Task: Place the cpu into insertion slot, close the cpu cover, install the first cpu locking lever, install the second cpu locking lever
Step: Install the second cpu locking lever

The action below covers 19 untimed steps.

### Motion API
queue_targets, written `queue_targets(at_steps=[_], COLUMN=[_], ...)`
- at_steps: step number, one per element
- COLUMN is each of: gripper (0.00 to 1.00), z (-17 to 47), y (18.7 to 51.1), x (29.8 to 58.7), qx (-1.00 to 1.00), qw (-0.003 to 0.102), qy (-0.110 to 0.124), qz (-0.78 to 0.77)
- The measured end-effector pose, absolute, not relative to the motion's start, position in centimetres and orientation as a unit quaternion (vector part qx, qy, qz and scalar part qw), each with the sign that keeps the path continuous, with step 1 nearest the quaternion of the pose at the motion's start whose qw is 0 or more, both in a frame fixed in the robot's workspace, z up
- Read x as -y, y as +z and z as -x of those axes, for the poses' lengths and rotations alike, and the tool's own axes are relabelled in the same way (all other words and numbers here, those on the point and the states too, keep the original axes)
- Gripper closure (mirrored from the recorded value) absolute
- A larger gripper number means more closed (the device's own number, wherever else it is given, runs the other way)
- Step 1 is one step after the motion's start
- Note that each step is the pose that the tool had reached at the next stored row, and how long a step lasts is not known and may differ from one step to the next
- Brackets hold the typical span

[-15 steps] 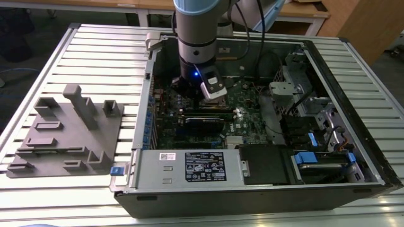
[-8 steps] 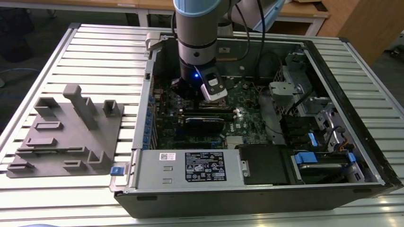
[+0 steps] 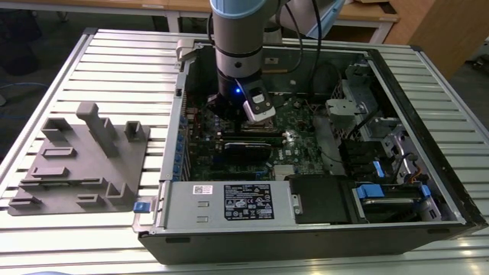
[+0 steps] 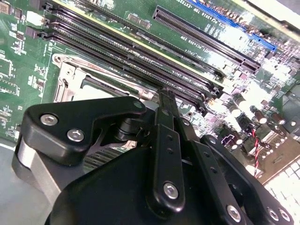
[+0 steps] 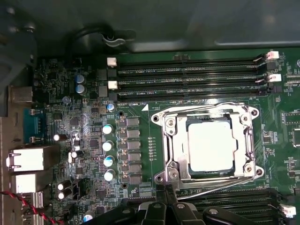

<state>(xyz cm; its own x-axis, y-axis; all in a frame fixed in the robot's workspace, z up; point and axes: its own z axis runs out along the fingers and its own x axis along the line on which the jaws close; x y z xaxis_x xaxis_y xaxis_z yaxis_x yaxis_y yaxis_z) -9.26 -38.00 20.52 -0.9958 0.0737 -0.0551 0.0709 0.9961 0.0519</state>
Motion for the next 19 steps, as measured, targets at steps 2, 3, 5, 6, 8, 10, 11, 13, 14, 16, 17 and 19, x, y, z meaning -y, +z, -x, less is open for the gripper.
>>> queue_targets(at_steps=[2,3,5,6,8,10,11,13,14,16,17,19], gripper=[0.89,0.89,0.89,0.89,0.89,0.89,0.89,0.89,0.89,0.89,0.89,0.89], z=[9.26,9.27,9.27,9.27,9.27,9.27,9.27,9.27,9.26,9.27,9.27,9.27], y=[20.52,20.52,20.54,20.55,20.64,20.65,20.65,20.66,20.66,20.66,20.66,20.66], x=[38.00,38.00,38.01,38.03,38.08,38.09,38.10,38.14,38.20,38.28,38.31,38.32], qx=[-0.999,-0.999,-0.999,-0.999,-0.999,-0.999,-0.999,-0.999,-0.999,-0.999,-0.999,-0.999], qw=[0.029,0.029,0.028,0.028,0.028,0.028,0.028,0.028,0.028,0.028,0.028,0.028], qy=[0.025,0.025,0.025,0.026,0.028,0.028,0.028,0.028,0.028,0.028,0.028,0.028], qz=[-0.036,-0.036,-0.036,-0.036,-0.036,-0.036,-0.036,-0.036,-0.036,-0.036,-0.036,-0.036])
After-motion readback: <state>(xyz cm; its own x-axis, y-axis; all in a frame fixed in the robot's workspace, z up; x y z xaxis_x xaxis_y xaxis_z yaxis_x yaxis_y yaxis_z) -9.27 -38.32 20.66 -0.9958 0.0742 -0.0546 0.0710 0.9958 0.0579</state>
